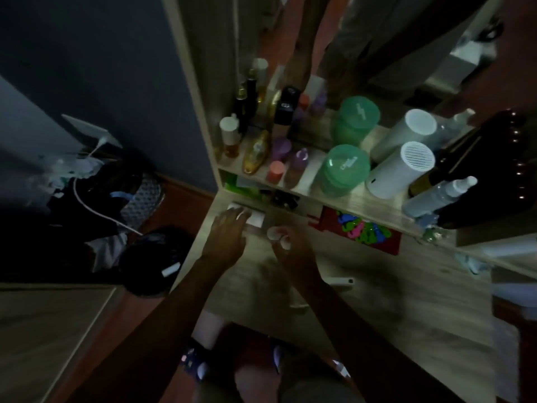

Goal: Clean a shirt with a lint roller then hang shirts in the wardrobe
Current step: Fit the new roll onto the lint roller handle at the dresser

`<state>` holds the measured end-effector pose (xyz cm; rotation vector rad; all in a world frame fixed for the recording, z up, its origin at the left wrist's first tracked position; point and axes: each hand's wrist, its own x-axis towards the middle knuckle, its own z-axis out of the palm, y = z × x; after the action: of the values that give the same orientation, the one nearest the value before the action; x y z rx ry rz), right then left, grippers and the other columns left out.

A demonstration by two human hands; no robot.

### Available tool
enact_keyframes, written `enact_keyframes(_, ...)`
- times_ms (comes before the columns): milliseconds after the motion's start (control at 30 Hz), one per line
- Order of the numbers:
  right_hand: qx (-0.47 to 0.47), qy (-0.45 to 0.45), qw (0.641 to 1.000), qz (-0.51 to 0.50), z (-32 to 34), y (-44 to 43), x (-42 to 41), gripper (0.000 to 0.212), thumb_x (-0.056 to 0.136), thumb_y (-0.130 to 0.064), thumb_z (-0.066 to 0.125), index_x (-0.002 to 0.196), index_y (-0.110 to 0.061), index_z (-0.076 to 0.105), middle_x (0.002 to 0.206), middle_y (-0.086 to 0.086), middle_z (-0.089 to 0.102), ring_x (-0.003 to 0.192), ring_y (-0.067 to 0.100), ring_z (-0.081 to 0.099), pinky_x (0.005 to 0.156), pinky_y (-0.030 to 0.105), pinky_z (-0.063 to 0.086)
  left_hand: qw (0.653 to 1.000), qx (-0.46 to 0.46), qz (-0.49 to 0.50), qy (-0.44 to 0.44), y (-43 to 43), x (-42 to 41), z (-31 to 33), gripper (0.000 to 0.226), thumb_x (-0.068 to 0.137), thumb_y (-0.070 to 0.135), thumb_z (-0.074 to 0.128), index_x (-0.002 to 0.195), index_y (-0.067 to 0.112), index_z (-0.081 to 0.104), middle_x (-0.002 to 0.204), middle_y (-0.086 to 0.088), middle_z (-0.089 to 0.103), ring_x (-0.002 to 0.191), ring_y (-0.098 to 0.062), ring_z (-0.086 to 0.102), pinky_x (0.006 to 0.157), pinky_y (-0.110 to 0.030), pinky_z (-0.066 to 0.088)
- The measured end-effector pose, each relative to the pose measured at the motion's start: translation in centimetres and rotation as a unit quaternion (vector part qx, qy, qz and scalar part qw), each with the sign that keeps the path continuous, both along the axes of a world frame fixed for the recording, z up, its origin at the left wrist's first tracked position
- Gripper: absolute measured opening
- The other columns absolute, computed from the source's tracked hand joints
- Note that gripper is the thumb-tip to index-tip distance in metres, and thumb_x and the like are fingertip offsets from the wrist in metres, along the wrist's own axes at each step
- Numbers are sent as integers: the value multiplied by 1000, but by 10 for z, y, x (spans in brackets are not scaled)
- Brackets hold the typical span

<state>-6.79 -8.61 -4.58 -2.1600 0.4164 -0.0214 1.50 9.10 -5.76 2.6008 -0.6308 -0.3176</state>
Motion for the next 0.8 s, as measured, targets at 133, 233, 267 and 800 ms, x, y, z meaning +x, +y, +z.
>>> enact_keyframes(133, -10, 33, 999, 25, -3, -30, 17, 43, 77, -44, 45, 101, -16, 67, 102, 0, 66, 97, 19, 59, 84, 33, 46, 994, 104, 14, -4, -30, 11, -4, 69, 66, 2, 69, 133, 13, 59, 135, -15, 58, 130, -38, 52, 101, -56, 41)
enact_keyframes(233, -8, 68, 995, 67, -12, -35, 23, 45, 82, -42, 50, 113, -15, 67, 114, 5, 68, 108, 24, 60, 92, 32, 46, 987, 154, 42, -4, -36, 13, -4, 66, 68, 2, 70, 132, 13, 59, 133, -13, 59, 130, -37, 51, 105, -62, 36)
enact_keyframes(267, -8, 77, 994, 77, -18, -35, 24, 43, 84, -38, 53, 116, -14, 66, 118, 7, 67, 112, 26, 58, 96, 33, 45, 984, 169, 50, -5, -36, 13, -6, 66, 68, 3, 72, 132, 14, 60, 132, -12, 59, 128, -37, 52, 105, -64, 35)
enact_keyframes(800, -126, 33, 977, 167, -69, -22, 51, 33, 72, -12, 72, 105, -14, 69, 112, 11, 67, 110, 34, 60, 99, 46, 49, 970, 11, 213, 116, -7, -69, 11, 67, 81, 44, 76, 132, 4, 61, 122, -19, 69, 109, -39, 65, 89, -47, 54)
